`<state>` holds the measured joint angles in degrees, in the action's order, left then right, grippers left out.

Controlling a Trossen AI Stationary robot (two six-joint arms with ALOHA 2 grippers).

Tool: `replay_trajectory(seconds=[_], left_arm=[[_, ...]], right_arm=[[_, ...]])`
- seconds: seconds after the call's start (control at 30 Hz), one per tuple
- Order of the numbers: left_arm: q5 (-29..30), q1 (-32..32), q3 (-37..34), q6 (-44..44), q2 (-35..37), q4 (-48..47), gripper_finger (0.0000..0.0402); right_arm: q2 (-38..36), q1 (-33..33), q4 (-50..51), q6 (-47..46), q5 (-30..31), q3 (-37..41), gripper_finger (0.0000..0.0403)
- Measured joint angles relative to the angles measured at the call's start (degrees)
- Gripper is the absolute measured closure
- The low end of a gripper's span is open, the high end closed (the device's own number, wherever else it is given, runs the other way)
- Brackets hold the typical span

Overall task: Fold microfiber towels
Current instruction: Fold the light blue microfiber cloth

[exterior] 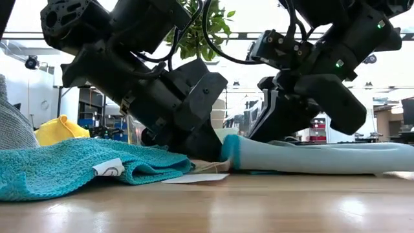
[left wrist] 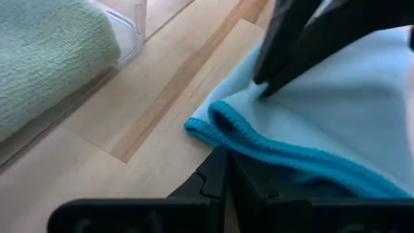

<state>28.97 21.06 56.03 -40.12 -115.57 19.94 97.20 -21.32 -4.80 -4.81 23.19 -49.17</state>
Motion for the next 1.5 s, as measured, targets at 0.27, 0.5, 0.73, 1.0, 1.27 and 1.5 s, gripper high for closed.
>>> replay_trajectory(seconds=[0.27, 0.5, 0.73, 1.0, 1.27, 1.5], left_arm=[[-1.23, 0.00, -0.09, 0.02, 0.11, 0.02, 0.0398], [-1.49, 0.02, -0.09, 0.03, 0.11, 0.04, 0.0398], [-1.70, 0.02, -0.11, 0.39, 0.19, 0.03, 0.0398], [-6.54, 0.44, 0.04, 1.48, 4.34, -1.04, 0.0398], [-8.20, 0.52, -0.14, 1.73, 8.13, -6.00, 0.0398], [-8.28, 1.11, 0.95, 3.45, 8.72, -3.65, 0.0398]], right_arm=[[-0.04, 0.05, 0.27, -0.50, 2.37, 0.04, 0.0394], [2.39, 0.85, 0.15, -0.73, 2.37, 0.07, 0.0394], [3.88, 1.22, -0.34, -1.39, 2.43, -0.01, 0.0394], [2.60, 1.22, 0.15, -0.57, 0.68, -0.02, 0.0389], [2.48, 1.22, 0.17, -1.18, 0.38, -0.04, 0.0341], [-1.35, 0.93, 4.05, -3.24, 0.32, -0.04, 0.0297]])
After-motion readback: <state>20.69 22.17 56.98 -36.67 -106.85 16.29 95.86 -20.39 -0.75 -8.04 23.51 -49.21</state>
